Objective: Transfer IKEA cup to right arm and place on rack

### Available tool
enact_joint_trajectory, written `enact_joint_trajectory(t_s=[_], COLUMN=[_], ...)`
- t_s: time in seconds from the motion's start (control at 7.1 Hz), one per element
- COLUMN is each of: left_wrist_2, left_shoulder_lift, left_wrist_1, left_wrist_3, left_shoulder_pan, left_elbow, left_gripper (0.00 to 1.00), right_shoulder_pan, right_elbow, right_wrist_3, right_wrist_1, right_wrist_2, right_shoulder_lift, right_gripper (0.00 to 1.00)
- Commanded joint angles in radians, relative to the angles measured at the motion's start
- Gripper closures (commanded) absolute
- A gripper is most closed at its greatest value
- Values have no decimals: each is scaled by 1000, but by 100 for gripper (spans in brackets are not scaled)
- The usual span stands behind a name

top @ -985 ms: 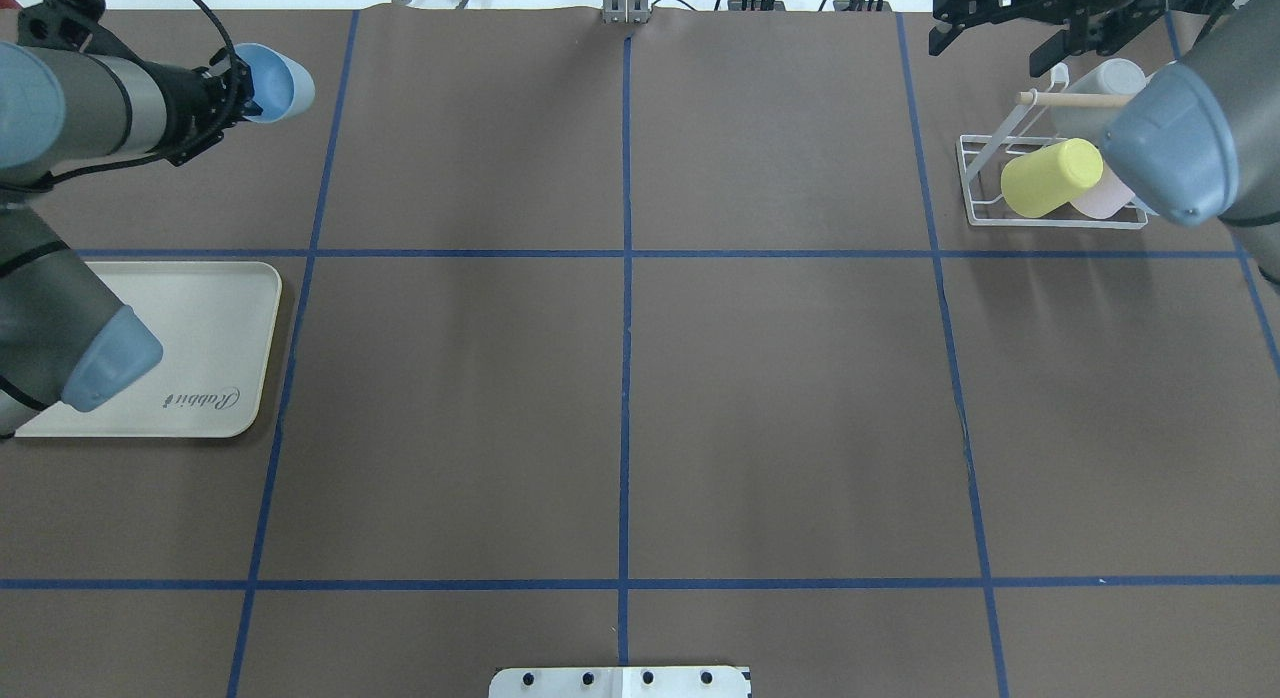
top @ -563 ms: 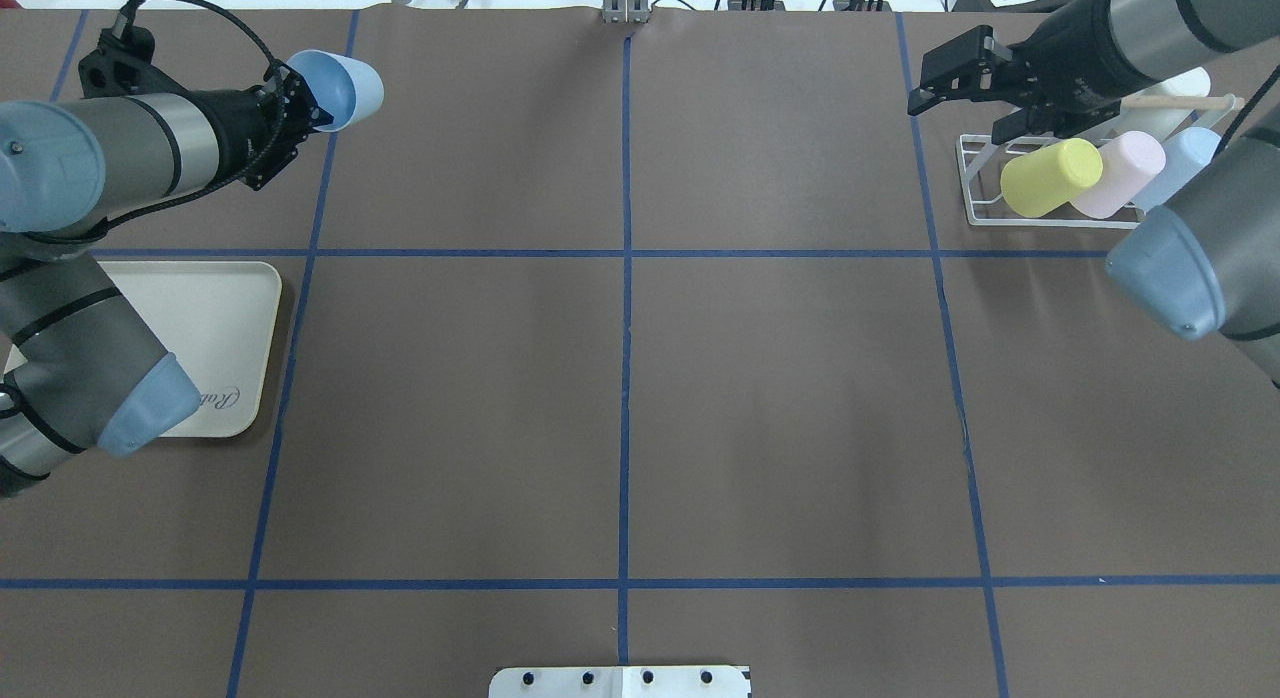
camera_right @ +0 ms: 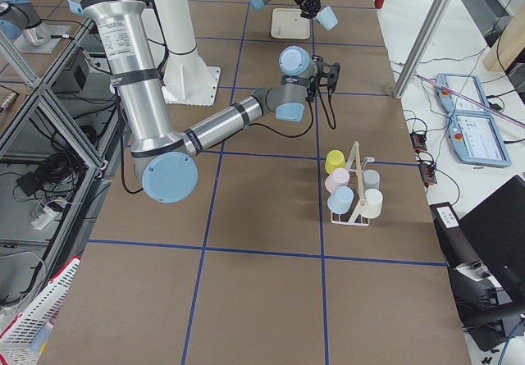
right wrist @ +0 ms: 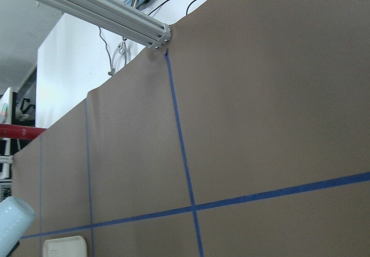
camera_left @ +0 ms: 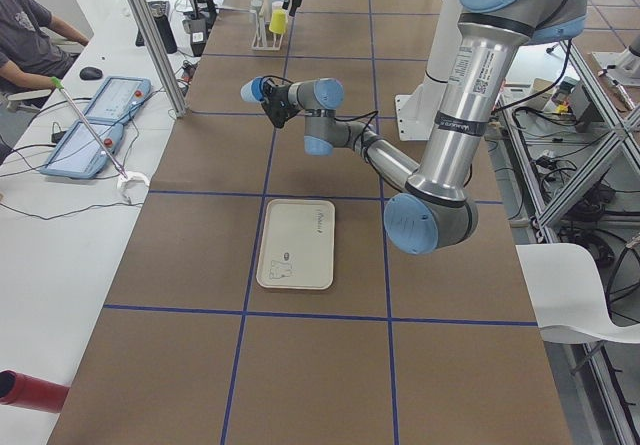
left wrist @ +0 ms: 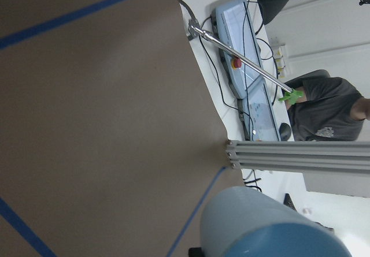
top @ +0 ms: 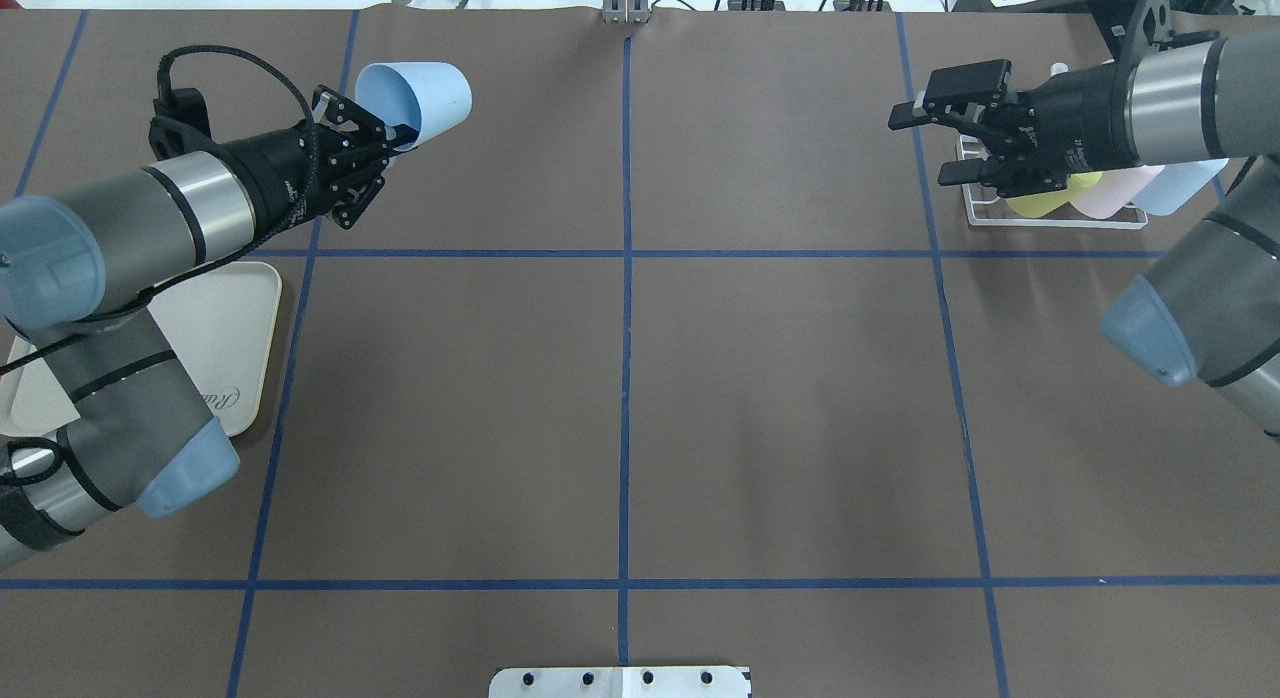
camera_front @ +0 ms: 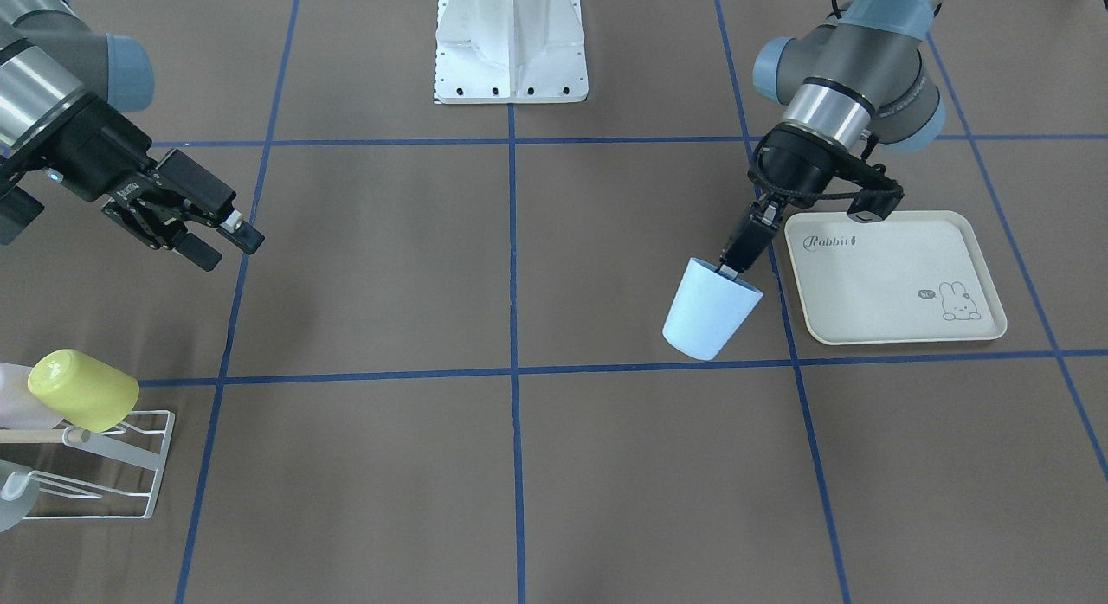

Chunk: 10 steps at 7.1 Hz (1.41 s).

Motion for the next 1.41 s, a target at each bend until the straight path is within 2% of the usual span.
enact_joint_trajectory(t_s=[0.0, 0.28, 0.56, 0.7, 0.84, 0.99, 1.13, 1.27], left_wrist_2=[36, 24, 22, 10, -84, -193, -279, -284], left_shoulder_lift=[1, 9, -2, -3, -6, -6, -9, -12], left_wrist_1=[-217, -469, -589, -609, -611, -609, -609, -611], left_wrist_3=[-80, -79, -78, -76, -71, -30, 78, 103], left_shoulder_pan=[68, 117, 197, 214, 216, 194, 174, 179], left_elbow=[8, 23, 22, 13, 8, -6, -7, -9], left_gripper=[100, 100, 100, 100, 100, 100, 100, 100], right_shoulder_pan=[-43, -90, -151, -184, -214, -275, -357, -406], right_elbow=[-118, -104, -103, -104, -104, -103, -104, -106], right_wrist_3=[241, 322, 377, 380, 380, 379, 377, 374], right_wrist_1=[375, 463, 582, 622, 686, 743, 807, 833], right_wrist_2=[-24, -24, -24, -26, -30, -88, -189, -246], right_shoulder_lift=[-2, 20, 53, 75, 92, 94, 94, 95], right_gripper=[1, 1, 1, 1, 1, 1, 1, 1])
